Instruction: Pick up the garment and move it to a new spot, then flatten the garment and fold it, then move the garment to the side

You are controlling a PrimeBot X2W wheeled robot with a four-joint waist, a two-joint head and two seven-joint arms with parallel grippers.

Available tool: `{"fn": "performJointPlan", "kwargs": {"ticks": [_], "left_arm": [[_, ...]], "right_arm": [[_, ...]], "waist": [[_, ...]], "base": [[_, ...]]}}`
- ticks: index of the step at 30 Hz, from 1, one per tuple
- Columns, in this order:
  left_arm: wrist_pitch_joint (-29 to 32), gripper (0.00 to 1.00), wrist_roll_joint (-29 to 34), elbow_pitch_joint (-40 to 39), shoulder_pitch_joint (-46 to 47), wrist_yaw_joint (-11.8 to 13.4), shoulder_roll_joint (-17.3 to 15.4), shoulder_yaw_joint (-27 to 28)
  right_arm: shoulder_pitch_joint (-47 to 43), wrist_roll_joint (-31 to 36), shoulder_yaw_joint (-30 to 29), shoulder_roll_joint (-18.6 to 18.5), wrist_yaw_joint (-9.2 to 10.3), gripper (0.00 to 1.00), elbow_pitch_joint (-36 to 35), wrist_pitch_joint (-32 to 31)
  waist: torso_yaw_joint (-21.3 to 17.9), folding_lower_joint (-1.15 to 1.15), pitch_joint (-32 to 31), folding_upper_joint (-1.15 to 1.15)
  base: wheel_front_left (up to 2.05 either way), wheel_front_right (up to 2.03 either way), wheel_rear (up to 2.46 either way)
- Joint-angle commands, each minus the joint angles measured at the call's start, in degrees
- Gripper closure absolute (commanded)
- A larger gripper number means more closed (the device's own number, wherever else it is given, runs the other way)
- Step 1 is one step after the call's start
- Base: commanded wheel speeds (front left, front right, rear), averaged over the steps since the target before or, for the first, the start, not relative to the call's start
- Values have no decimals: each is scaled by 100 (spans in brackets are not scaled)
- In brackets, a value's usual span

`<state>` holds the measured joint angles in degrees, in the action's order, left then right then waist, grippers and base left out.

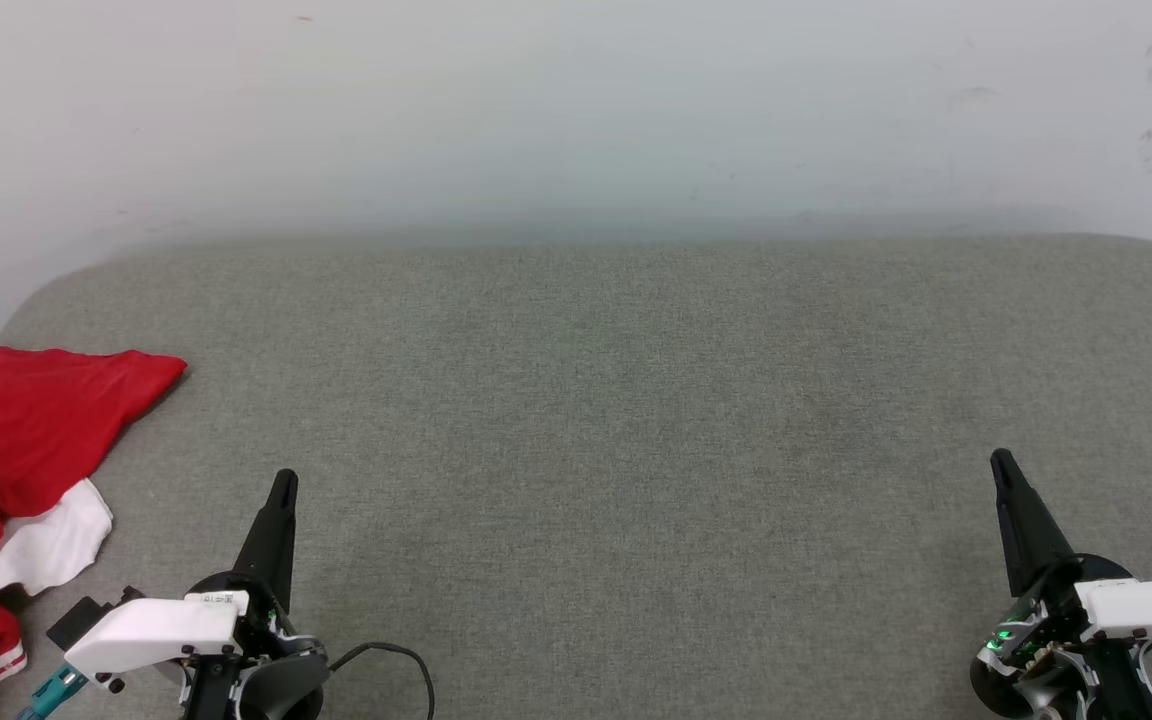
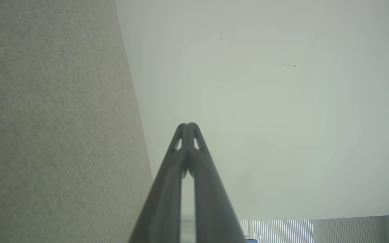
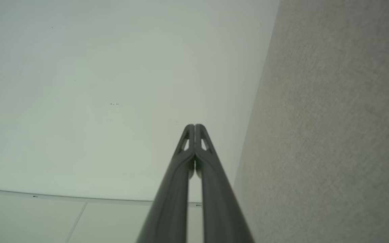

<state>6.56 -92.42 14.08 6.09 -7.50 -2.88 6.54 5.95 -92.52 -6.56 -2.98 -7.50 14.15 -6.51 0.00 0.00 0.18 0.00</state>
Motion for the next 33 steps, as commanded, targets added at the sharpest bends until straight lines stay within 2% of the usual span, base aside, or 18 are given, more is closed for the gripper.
{"fn": "performJointPlan", "kwargs": {"ticks": [1, 21, 22, 33], "left_arm": [[11, 100, 0, -7, 33, -10, 10, 13], [11, 100, 1, -7, 33, -10, 10, 13], [0, 0, 0, 2, 0, 0, 0, -3], [-174, 0, -40, -117, -66, 1, 8, -271]], "right_arm": [[69, 32, 0, 14, 2, 100, 6, -5], [69, 31, 1, 14, 2, 100, 6, -4], [-1, 0, 1, 1, 0, 0, 0, 1], [-192, 114, 128, 6, 1, 0, -162, 256]], "waist": [[0, 0, 0, 0], [0, 0, 0, 0], [0, 0, 0, 0], [1, 0, 0, 0]], "base": [[0, 0, 0], [0, 0, 0], [0, 0, 0], [0, 0, 0]]}}
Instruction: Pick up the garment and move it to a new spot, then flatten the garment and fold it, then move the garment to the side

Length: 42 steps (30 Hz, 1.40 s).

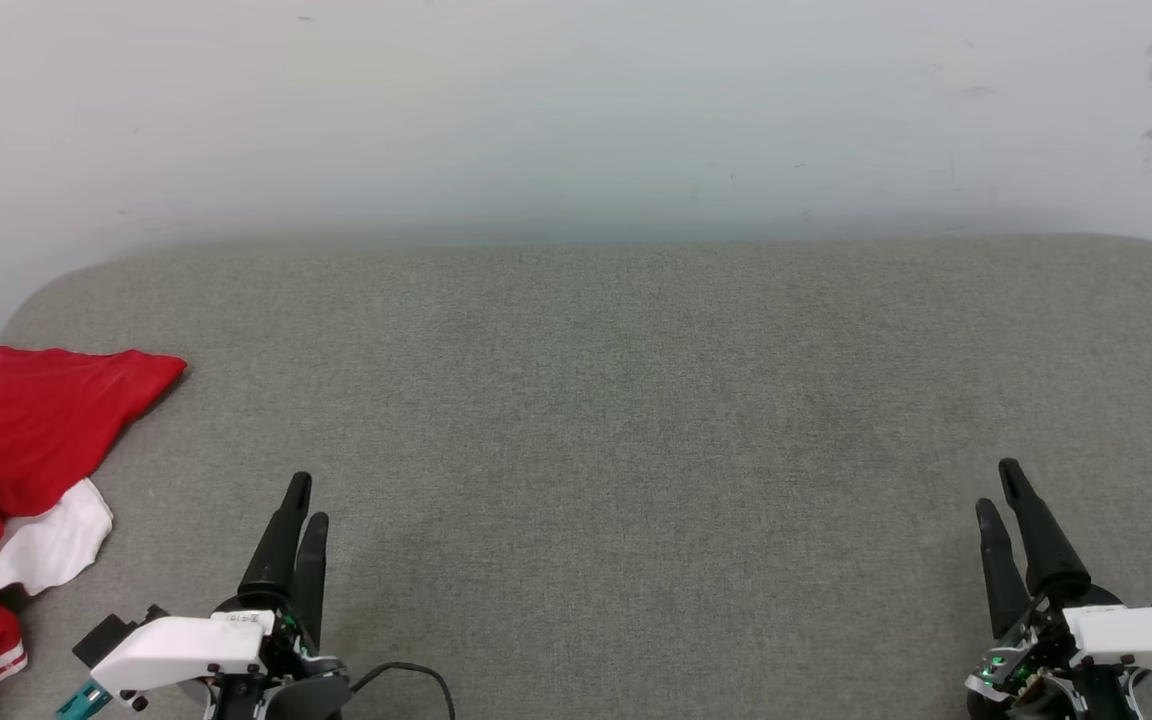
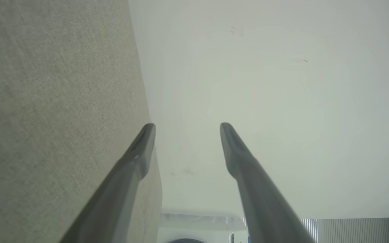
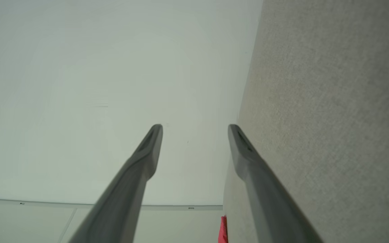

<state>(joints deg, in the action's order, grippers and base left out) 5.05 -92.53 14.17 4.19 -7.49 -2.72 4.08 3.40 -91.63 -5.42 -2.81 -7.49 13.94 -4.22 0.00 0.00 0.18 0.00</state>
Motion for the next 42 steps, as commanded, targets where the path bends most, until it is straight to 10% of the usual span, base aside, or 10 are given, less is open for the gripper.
{"fn": "performJointPlan", "kwargs": {"ticks": [1, 18, 42], "left_arm": [[-42, 0, -31, -154, 124, 0, -8, -54], [-554, 0, 632, -678, 126, 0, -210, -599], [-1054, 0, 4463, -758, -59, 15, -47, -422]], "right_arm": [[48, 39, 26, -11, 0, 0, -171, 55], [-139, 861, 165, -69, 0, 0, -582, 490], [-307, 5129, 204, -69, 0, 0, -1172, 721]], "waist": [[1, 0, -1, 0], [-1, 0, 0, 0], [15, 0, -25, 0]], "base": [[0, 0, 0], [0, 0, 0], [0, 0, 0]]}}
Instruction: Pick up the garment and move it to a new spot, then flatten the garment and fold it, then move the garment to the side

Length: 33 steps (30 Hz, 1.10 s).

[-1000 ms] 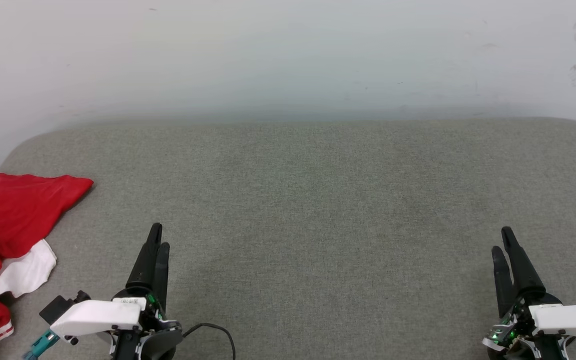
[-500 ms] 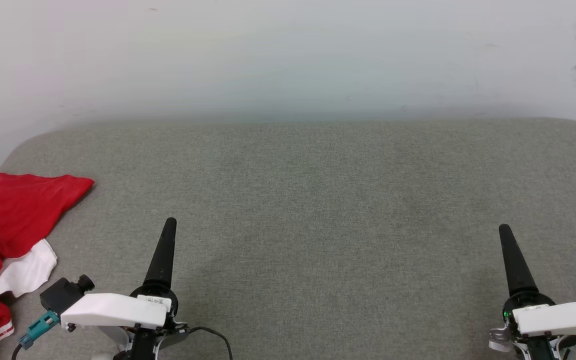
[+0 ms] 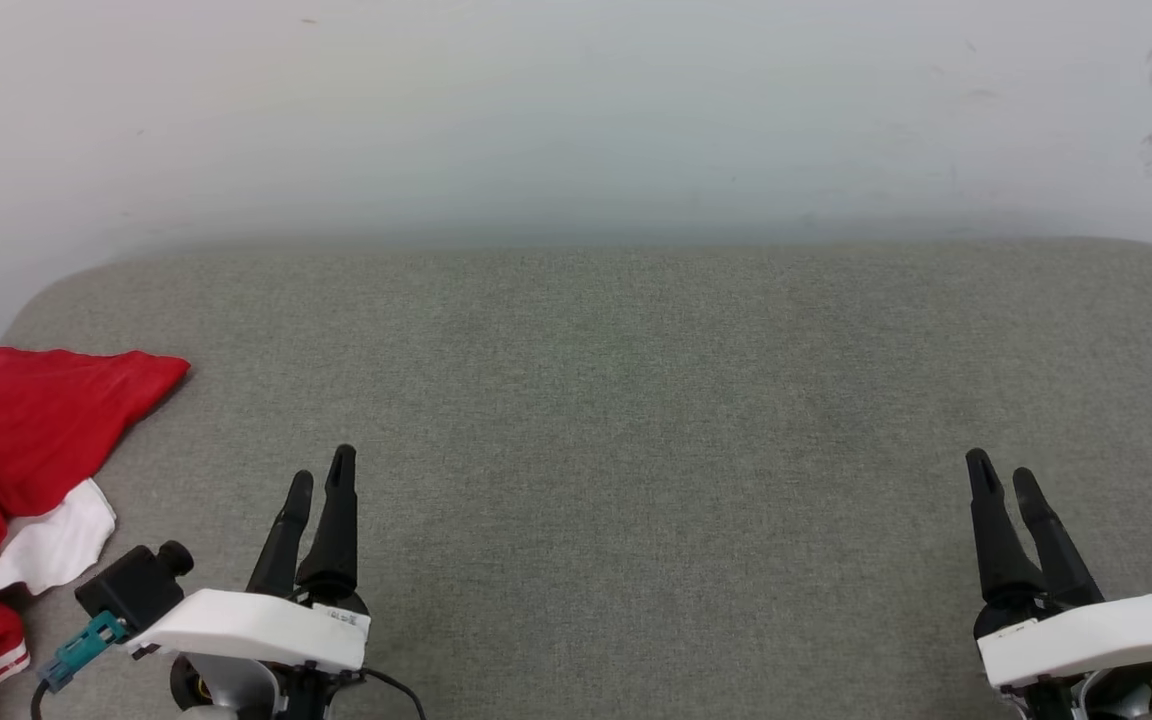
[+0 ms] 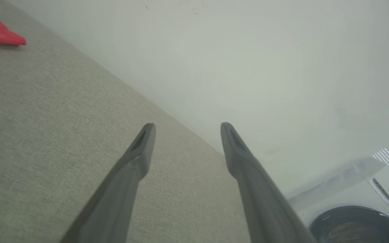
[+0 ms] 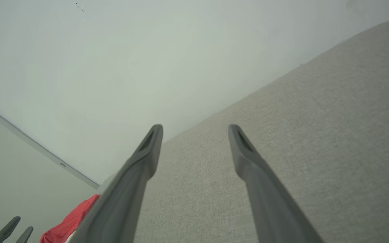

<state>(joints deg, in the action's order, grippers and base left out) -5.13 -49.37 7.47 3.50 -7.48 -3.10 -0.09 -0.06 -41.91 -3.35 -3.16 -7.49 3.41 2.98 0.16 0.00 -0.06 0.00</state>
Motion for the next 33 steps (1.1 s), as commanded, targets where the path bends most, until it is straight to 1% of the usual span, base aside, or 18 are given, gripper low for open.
{"fn": "performJointPlan", "kwargs": {"ticks": [1, 6, 13, 21, 33], "left_arm": [[-54, 0, 320, -91, 2, 29, -9, -9], [-143, 0, 1095, -105, -26, 117, -57, -90], [-256, 0, 1829, -58, -47, 291, -143, -214], [-381, 0, 2347, 71, -57, 370, -206, -346], [-536, 0, 2874, 244, 0, 400, -229, -452]], "right_arm": [[24, 314, -18, -30, 0, 0, -141, -19], [-36, 956, -76, -1, 0, 0, -205, -87], [-99, 1636, -146, 22, 0, 0, -248, -169], [-157, 2091, -174, 26, 0, 0, -293, -172], [-212, 2539, -258, 27, 0, 0, -416, -151]], "waist": [[-2, 0, -2, 0], [4, 0, -5, 0], [22, 0, -14, 0], [40, 0, -38, 0], [53, 0, -38, 0]], "base": [[0, 0, 0], [0, 0, 0], [0, 0, 0], [0, 0, 0], [0, 0, 0]]}}
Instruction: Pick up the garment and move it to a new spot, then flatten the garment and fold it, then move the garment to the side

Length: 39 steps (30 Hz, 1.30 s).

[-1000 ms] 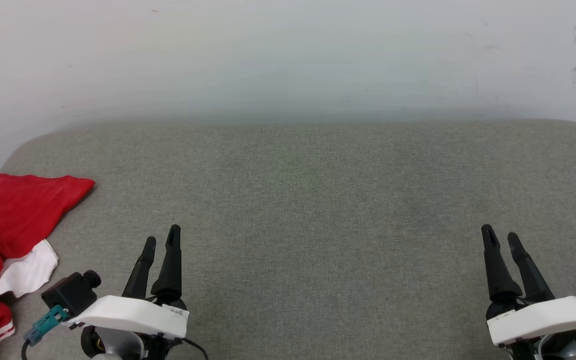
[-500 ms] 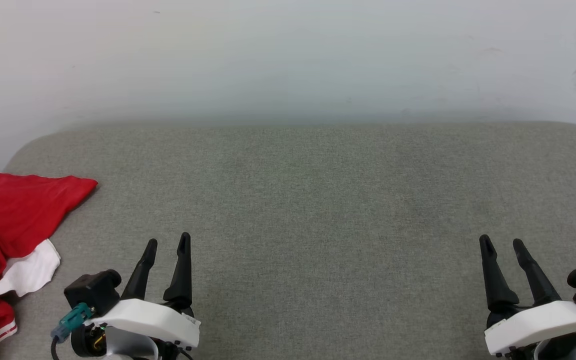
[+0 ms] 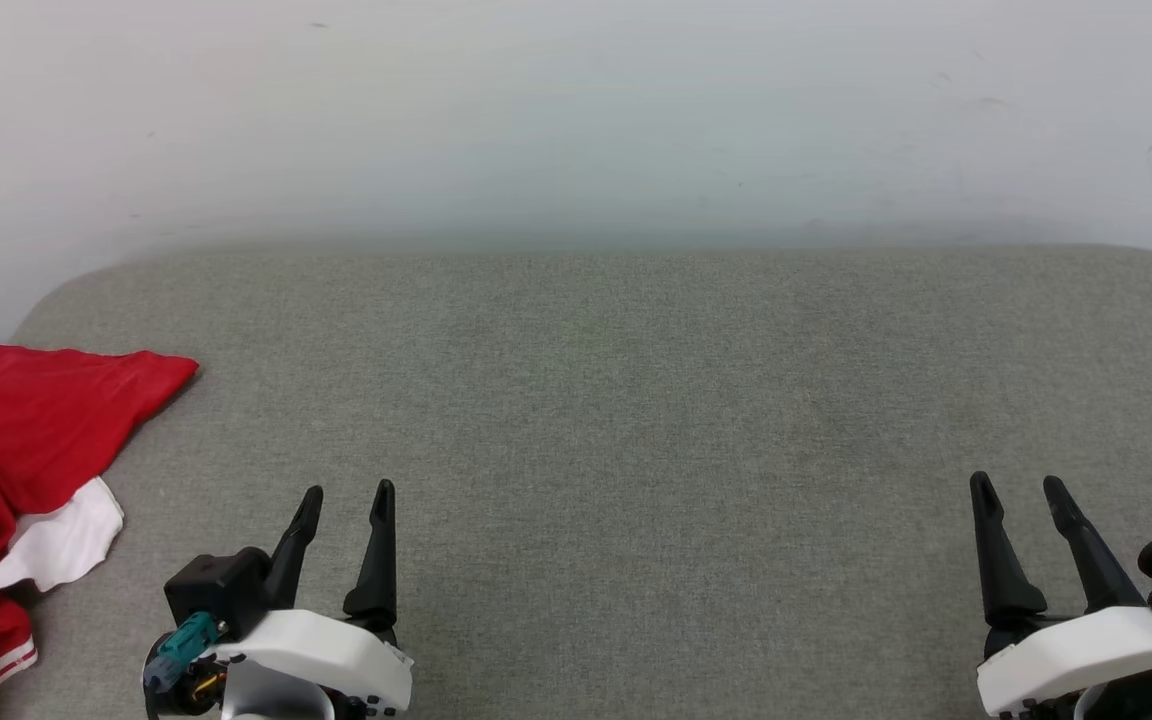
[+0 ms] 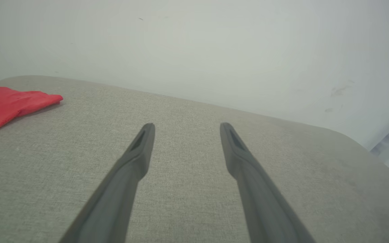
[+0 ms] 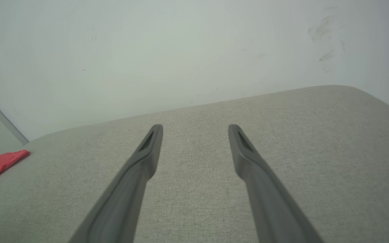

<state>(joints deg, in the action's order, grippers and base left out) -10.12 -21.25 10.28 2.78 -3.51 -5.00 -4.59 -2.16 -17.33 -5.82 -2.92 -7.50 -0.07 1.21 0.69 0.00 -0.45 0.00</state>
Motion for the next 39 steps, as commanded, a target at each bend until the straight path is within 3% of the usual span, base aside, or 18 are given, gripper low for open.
{"fn": "performJointPlan", "kwargs": {"ticks": [1, 11, 20, 27, 39], "left_arm": [[-50, 0, 106, -32, 73, 9, -43, -4], [-182, 0, 538, -20, 119, 28, -70, 11], [-284, 0, 903, -97, 146, 71, -76, 101], [-359, 0, 1153, -124, 201, 68, -60, 182], [-484, 0, 1536, -166, 116, 42, -18, 407]], "right_arm": [[-11, 119, -16, 3, 2, 0, -79, 36], [-103, 545, -66, 4, 2, 0, -234, 101], [-213, 917, -25, 5, 2, 0, -440, 127], [-253, 1219, 59, 5, 2, 0, -589, 124], [-183, 1643, 244, 6, 2, 0, -601, 216]], "waist": [[0, 0, 0, 0], [67, 0, 7, 0], [402, 0, 25, 0], [995, 0, 30, 0], [2361, 0, 12, 0]], "base": [[0, 0, 0], [0, 0, 0], [0, 0, 0], [0, 0, 0], [0, 0, 0]]}}
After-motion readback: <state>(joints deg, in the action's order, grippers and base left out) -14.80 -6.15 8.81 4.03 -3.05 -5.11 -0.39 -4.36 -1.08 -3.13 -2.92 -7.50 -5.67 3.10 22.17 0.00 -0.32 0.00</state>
